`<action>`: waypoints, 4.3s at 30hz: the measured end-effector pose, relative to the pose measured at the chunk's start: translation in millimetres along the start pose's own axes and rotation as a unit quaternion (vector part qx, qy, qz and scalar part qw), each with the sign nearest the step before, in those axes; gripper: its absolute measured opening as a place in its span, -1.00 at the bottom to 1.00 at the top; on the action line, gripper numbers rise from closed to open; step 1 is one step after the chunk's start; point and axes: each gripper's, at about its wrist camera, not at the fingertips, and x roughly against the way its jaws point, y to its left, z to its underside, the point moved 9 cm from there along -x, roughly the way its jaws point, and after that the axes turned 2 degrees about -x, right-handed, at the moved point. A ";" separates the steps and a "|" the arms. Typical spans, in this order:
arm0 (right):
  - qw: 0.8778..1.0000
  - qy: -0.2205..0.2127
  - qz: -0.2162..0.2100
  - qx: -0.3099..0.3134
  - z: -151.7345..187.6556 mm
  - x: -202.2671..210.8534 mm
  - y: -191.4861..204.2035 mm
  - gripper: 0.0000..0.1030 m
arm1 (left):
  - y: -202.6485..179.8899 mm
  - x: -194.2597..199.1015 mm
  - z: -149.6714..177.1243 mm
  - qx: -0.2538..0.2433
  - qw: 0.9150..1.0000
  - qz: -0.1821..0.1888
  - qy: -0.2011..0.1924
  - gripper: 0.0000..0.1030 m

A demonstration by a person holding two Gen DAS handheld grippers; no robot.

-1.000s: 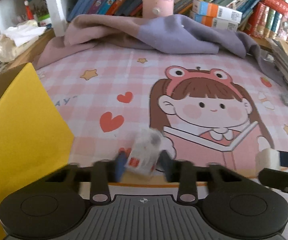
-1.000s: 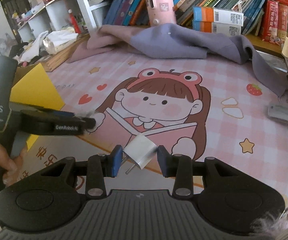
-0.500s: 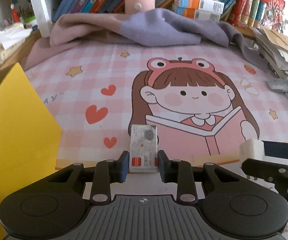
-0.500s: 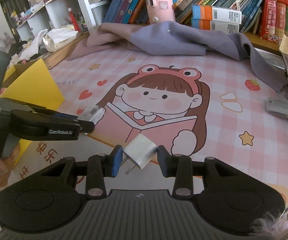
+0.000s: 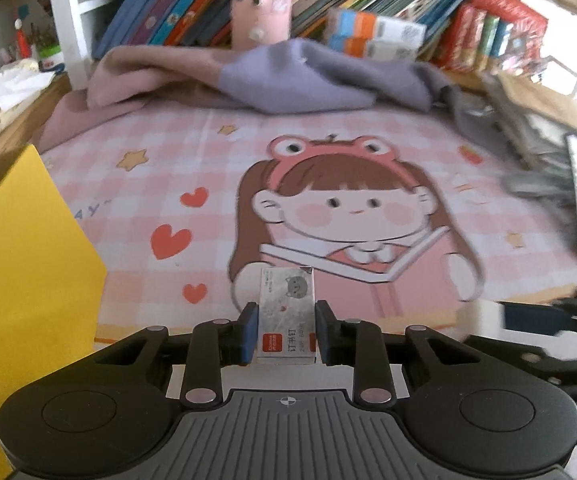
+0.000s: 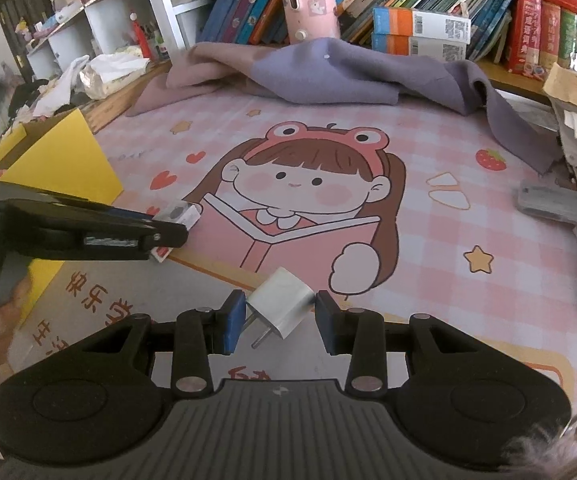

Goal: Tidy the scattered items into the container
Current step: 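Carry the card box and white charger together over the yellow box, then lower both items into the box and open both grippers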

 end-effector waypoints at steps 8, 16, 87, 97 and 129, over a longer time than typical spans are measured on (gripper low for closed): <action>1.000 -0.009 0.009 0.000 1.1 24.1 4.1 -0.31 | -10.9 49.7 5.1 0.011 0.999 0.046 -0.013 -0.46; 0.999 -0.025 0.030 -0.007 4.8 62.2 14.8 -0.31 | -13.1 90.1 11.1 -0.016 0.996 0.070 -0.052 -0.46; 0.981 -0.111 -0.004 0.158 -0.5 90.6 375.7 -0.31 | 236.8 271.4 99.7 0.047 0.980 0.057 -0.183 -0.46; 0.984 -0.077 0.008 0.161 -51.8 17.2 348.8 -0.30 | 243.4 194.5 55.5 0.015 0.989 0.069 -0.129 -0.46; 0.976 -0.011 0.003 0.219 -52.9 -41.5 347.6 0.02 | 258.5 162.7 45.4 0.006 0.995 0.068 -0.079 0.35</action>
